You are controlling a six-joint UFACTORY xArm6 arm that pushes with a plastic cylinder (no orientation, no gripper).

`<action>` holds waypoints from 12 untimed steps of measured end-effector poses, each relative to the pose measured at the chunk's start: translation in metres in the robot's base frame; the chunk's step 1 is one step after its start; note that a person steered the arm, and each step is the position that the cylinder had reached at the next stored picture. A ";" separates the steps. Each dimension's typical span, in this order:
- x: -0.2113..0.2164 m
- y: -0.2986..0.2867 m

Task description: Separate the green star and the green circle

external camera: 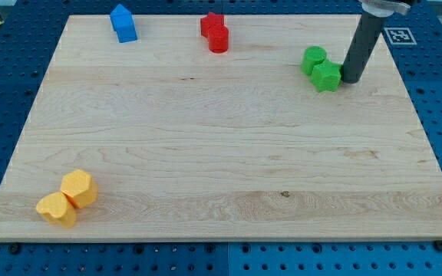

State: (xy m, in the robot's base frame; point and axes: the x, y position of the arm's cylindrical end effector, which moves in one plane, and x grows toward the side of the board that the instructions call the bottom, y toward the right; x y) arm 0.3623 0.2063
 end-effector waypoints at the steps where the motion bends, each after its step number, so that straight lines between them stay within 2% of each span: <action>1: 0.001 0.000; 2: 0.018 0.000; 4: 0.019 -0.007; 8: -0.053 -0.072; 10: -0.051 -0.037; 12: -0.062 -0.038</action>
State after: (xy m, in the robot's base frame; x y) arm 0.2999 0.1688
